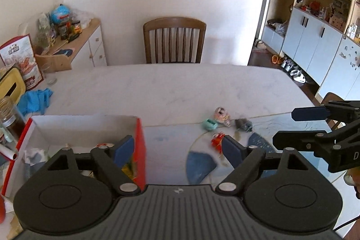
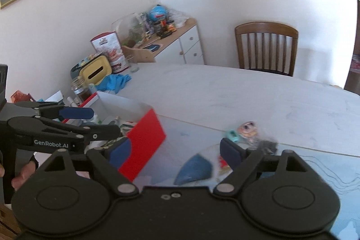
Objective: Organize objects
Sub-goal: 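Move both grippers back from the box toward the items on the plate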
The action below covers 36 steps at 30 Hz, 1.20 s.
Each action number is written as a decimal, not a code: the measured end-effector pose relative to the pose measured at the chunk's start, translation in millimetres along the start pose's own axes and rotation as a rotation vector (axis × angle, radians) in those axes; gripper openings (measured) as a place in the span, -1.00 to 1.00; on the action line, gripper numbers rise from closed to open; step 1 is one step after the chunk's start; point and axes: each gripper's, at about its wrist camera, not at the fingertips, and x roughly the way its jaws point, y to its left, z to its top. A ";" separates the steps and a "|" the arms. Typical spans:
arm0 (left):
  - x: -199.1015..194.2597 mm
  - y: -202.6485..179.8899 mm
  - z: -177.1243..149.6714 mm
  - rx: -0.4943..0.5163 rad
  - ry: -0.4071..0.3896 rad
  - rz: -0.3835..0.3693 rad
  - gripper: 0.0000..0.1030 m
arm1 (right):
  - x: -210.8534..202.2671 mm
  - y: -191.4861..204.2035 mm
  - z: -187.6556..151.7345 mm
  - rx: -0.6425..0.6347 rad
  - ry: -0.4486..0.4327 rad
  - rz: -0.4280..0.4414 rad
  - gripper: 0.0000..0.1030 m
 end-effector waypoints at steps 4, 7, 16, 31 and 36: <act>5.9 -17.9 3.1 -0.008 -0.024 -0.016 0.90 | -9.2 -22.6 -2.5 0.010 -0.009 -0.011 0.73; 12.0 -31.2 4.4 -0.010 -0.031 -0.016 1.00 | -14.2 -39.2 -5.1 0.012 -0.020 -0.019 0.86; 50.1 -60.7 -1.7 -0.019 -0.008 0.027 1.00 | -12.1 -85.9 -12.7 -0.007 -0.011 -0.057 0.95; 114.6 -98.0 -12.7 0.062 0.006 0.116 1.00 | 28.5 -143.2 -16.6 -0.013 0.056 -0.066 0.95; 153.4 -92.8 -20.0 -0.001 0.086 0.088 1.00 | 58.8 -154.1 -15.6 -0.027 0.099 -0.071 0.94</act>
